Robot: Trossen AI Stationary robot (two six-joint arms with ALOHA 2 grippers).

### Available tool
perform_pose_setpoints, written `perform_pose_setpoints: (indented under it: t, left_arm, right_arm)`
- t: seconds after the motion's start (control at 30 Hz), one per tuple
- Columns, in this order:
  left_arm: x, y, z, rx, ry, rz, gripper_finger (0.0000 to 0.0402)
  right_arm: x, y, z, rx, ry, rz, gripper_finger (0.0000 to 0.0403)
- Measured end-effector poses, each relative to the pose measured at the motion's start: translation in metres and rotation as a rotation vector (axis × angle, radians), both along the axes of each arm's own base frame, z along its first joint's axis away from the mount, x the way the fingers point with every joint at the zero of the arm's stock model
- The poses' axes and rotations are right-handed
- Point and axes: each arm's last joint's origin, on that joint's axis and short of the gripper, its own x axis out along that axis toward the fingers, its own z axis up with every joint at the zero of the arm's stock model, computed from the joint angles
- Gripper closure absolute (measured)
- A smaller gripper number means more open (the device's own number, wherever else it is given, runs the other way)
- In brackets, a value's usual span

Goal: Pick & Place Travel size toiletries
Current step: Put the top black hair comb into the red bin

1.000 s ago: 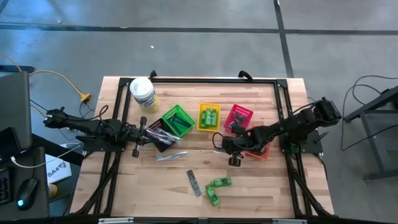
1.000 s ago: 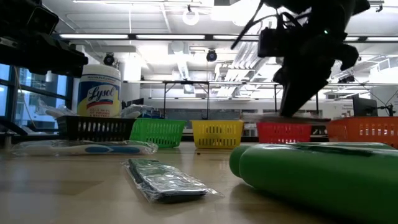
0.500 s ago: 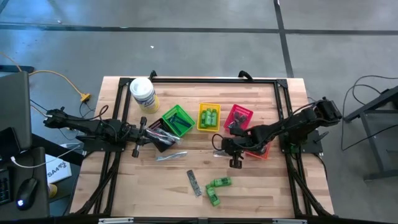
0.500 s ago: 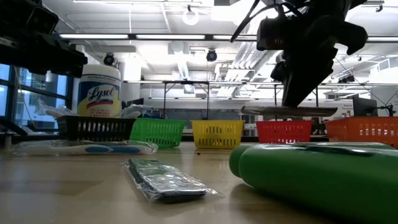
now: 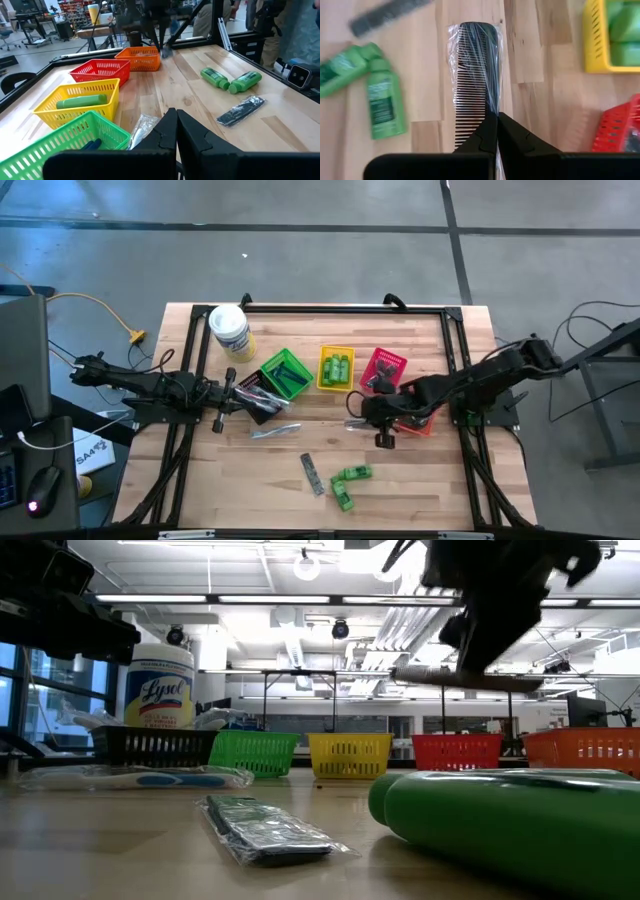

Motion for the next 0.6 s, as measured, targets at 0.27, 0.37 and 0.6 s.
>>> perform_pose_setpoints:
  t: [0.27, 0.37, 0.6]
  left_arm:
    - [0.000, 0.000, 0.000, 0.000, 0.000, -0.004, 0.0402]
    - [0.000, 0.000, 0.000, 0.000, 0.001, -0.005, 0.0402]
    - [0.000, 0.000, 0.000, 0.000, 0.001, -0.007, 0.0402]
  right_arm:
    - [-0.032, -0.009, 0.044, 0.003, -0.114, -0.027, 0.0400]
    - [-0.046, -0.014, 0.056, 0.006, -0.163, -0.060, 0.0400]
    - [-0.089, -0.026, 0.042, 0.033, -0.217, -0.137, 0.0400]
